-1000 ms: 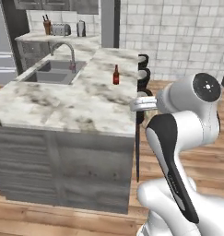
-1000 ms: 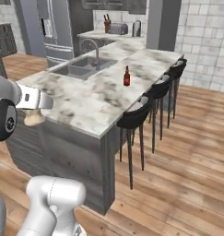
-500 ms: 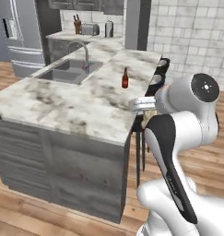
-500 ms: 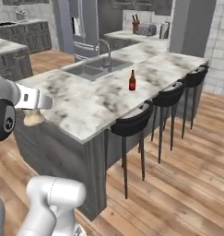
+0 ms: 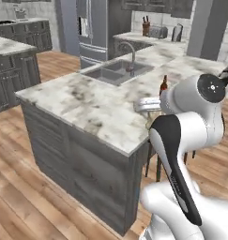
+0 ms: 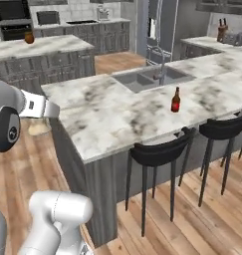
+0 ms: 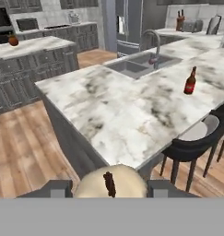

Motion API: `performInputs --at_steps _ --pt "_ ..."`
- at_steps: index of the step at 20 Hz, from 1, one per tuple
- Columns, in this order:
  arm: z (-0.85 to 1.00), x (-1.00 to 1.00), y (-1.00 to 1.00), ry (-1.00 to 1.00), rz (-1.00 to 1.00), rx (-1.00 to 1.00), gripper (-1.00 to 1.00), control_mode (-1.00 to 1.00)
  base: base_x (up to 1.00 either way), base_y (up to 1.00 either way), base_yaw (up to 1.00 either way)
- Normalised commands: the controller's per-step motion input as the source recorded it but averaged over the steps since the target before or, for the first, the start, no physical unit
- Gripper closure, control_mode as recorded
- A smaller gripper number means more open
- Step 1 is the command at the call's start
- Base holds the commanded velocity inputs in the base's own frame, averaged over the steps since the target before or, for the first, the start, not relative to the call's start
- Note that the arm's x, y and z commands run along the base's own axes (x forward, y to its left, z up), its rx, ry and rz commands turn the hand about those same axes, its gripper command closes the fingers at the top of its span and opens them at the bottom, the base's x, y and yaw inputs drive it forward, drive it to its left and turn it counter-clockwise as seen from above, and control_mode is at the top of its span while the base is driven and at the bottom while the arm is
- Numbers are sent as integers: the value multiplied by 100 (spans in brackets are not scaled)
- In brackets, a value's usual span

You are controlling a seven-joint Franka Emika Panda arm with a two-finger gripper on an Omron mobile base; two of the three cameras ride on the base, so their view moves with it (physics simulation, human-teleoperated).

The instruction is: Get the candle and the beer from the cabinet and move them to the dining counter.

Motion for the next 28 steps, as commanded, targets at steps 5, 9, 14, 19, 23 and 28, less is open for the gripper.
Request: performInputs --at_steps 5,9,14,19,23,28 --pt "0 0 0 0 0 0 100 100 28 -67 69" --pt "0 0 0 0 0 0 100 100 26 -57 74" --pt "0 0 0 0 0 0 100 100 20 -56 74" --pt "0 0 0 0 0 0 100 100 -6 -99 37" --pt "0 0 0 0 0 0 100 100 -48 -100 2" --pt "0 0 0 0 0 0 100 100 -39 -100 -4"
